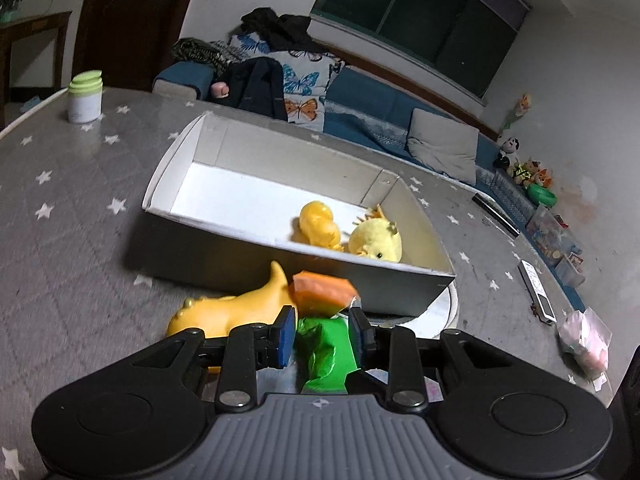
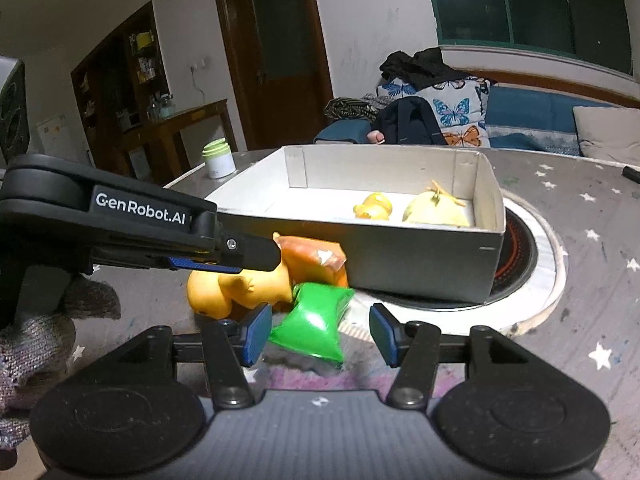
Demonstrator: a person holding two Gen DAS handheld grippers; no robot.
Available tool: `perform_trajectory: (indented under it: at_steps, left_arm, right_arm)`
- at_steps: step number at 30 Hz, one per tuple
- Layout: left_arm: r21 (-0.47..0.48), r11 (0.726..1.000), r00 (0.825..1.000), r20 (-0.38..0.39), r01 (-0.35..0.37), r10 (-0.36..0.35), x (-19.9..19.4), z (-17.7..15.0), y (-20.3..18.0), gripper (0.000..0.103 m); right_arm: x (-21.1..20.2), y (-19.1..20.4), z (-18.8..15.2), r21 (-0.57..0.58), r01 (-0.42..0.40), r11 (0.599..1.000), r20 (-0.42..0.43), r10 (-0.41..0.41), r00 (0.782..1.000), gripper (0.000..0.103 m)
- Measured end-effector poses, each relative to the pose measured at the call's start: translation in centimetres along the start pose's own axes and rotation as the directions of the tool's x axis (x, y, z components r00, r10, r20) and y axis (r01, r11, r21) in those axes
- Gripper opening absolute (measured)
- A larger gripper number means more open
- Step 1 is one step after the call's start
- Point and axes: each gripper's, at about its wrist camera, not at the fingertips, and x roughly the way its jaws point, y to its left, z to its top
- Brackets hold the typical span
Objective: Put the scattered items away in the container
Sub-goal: 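Withdraw the left tool from the box toward the green toy, then grasp the green inflatable toy with the left tool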
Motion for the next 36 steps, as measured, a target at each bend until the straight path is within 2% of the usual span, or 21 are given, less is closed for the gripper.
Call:
perform_trajectory:
  at_steps: [4,11,25,31,36]
  left_arm:
    - [0.019,1.0,1.0,-0.02,0.004,-0.004,0.2,-0.2,-0.2,0.033]
    - [0.044,0.999,0.998,-0.055,0.02,-0.017,1.0,-0.4,-0.9,0.033]
    - [0.014,0.999,0.992,-0.117,0.049,-0.047,2.8,-0.1,-0.7,0.035]
    - [0.007,1.0,0.989,-0.144,0.031,-0.03,3.9,0.0,-0.7,0.035]
    - [0.002,1.0,0.986,-0.167,0.024,-0.024,4.7,0.1,-0.6,0.035]
  right_arm:
    - [0.5,0.4,-0.1,-0.013,-0.004,1.0,-0.013,0.004,1.0,0.062]
    - [1.7,0.4,-0.2,-0.011,-0.012,1.0,-0.041,0.011,0.999,0.063]
    - [3.7,0.0,-0.5,0.016,-0.02,1.0,-0.093,0.022,0.995,0.063]
    - [4.2,0.2,-0.7,0.006,-0.026,1.0,-0.106,0.026,0.994,0.061]
    - [4.3,0.2,-0.6,0.012,-0.032,0.999,-0.11,0.034,0.993,0.053]
